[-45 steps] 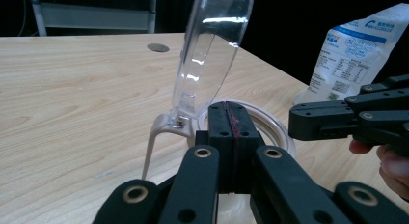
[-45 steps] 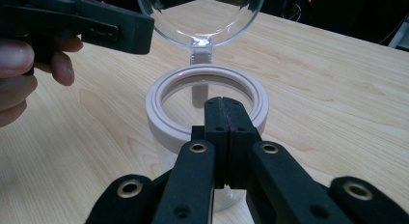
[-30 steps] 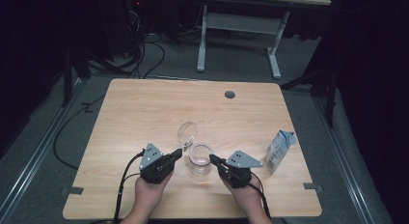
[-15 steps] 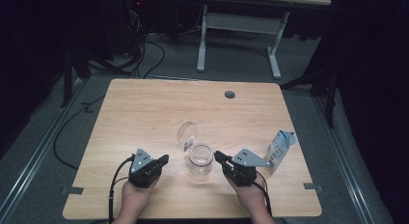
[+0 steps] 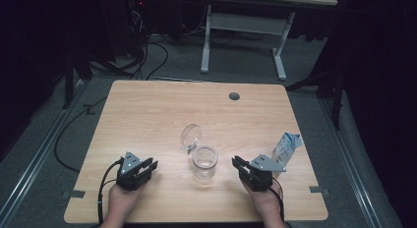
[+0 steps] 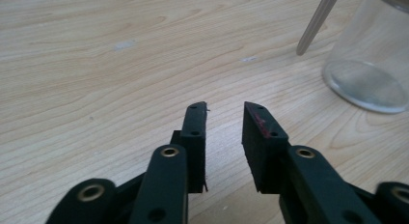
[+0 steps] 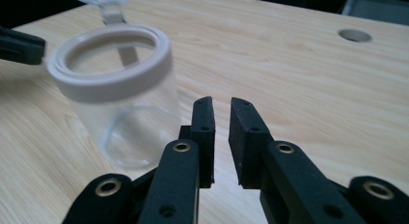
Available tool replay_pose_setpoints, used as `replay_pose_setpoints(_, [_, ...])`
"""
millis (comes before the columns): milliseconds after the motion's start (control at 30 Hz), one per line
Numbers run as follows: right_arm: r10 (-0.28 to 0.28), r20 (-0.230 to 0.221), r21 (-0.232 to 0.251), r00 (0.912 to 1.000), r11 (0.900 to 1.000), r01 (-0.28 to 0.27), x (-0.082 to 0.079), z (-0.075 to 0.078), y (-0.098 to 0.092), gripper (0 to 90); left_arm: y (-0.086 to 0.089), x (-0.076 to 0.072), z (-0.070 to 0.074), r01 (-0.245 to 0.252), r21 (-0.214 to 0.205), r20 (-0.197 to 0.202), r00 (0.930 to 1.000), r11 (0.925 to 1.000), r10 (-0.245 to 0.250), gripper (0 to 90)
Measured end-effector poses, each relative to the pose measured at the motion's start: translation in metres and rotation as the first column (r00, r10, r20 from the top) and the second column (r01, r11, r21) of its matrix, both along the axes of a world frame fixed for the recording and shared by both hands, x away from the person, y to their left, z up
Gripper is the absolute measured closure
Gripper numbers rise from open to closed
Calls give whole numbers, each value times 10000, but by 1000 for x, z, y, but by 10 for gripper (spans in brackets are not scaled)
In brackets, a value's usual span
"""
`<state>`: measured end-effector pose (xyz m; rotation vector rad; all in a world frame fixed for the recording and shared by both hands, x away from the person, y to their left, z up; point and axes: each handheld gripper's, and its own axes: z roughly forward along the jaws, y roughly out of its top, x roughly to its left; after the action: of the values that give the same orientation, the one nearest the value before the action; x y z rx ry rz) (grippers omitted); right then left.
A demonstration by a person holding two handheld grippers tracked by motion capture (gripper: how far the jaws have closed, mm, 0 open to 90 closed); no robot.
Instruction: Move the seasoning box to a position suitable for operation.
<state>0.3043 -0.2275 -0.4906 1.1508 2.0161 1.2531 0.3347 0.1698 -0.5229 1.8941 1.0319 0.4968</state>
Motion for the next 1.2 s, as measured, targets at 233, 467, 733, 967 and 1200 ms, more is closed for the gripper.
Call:
replay_pose_setpoints(233, [-762, -264, 36, 9967, 9971, 763, -16, -11, -29, 781, -3, 5, -1, 8, -37, -74, 10000, 10000, -9, 638])
replay_pose_setpoints(467, [-1429, -298, 4, 9893, 9897, 1430, -31, -14, -52, 762, -9, 12, 1, 3, -143, 48, 10000, 9999, -2, 619])
replay_pose_setpoints(733, [-2055, -412, -108, 9778, 9787, 2052, -49, -18, -73, 754, -13, 14, -1, 104, -148, -49, 9999, 9998, -105, 599])
replay_pose_setpoints(967, [-2522, -449, -162, 9666, 9677, 2517, -57, -19, -91, 741, -14, 13, -1, 197, -140, -35, 9998, 9997, -198, 582])
replay_pose_setpoints(1200, [-3073, -424, -52, 9507, 9516, 3074, -61, -18, -109, 697, -16, 12, -1, 261, -85, 105, 9996, 9996, -260, 566])
